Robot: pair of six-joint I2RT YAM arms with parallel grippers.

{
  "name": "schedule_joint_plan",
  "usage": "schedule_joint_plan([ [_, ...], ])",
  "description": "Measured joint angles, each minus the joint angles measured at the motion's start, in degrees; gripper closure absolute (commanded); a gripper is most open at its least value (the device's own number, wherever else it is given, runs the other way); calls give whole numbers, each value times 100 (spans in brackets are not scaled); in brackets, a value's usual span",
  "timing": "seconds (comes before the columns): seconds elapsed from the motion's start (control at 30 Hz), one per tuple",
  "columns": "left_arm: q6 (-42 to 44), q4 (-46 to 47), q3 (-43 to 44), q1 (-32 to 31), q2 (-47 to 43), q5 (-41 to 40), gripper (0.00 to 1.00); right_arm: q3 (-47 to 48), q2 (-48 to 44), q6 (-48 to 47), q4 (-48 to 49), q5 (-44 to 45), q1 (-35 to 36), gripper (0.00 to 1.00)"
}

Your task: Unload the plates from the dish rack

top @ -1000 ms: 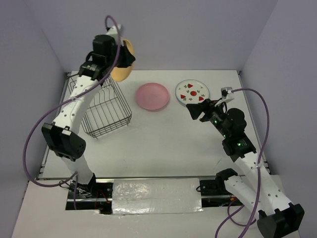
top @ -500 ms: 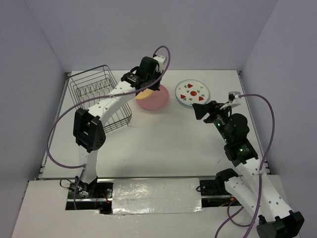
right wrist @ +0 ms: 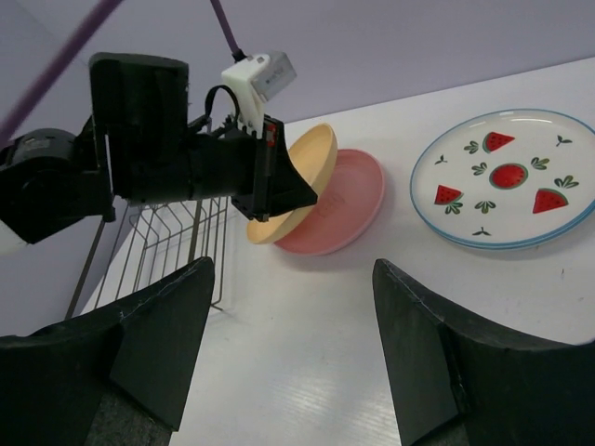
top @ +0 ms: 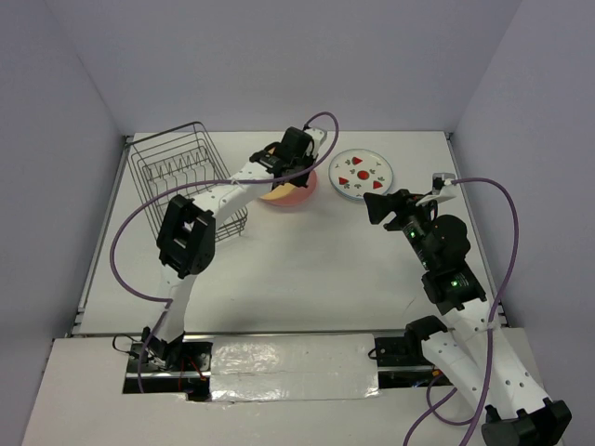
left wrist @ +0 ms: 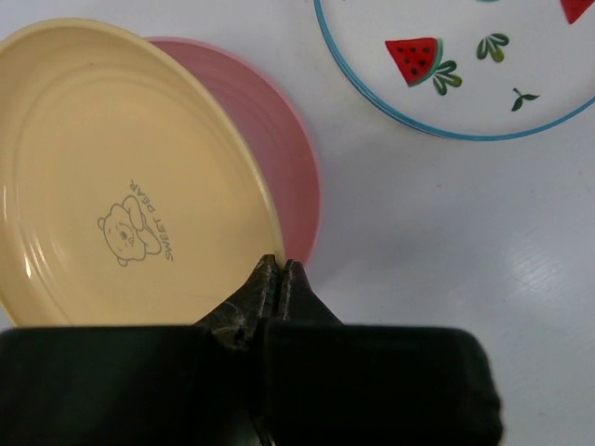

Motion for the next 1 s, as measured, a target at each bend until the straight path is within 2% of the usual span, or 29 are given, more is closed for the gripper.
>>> schedule_joint_plan([
  [0.4,157,184,219,-11,455,-85,100,-11,-48,-2,-2,35,-2,23],
  [0.53,247,181,219,-26,483,-107,96,-35,-52,-2,2,35,-2,23],
  [0.57,260,188,219,-26,483,-107,94,-44,-52,-2,-2,35,-2,23],
  [0.6,271,197,219,-26,483,-107,85,-44,-50,-4,-2,35,-2,23],
  [0.7,310,201,219,-37,490,-118,68,-44,-48,-4,-2,37,-13,23],
  [1.0,295,212,238,-109,507,-212,54,-46,-103,-4,-4,105,-24,22],
])
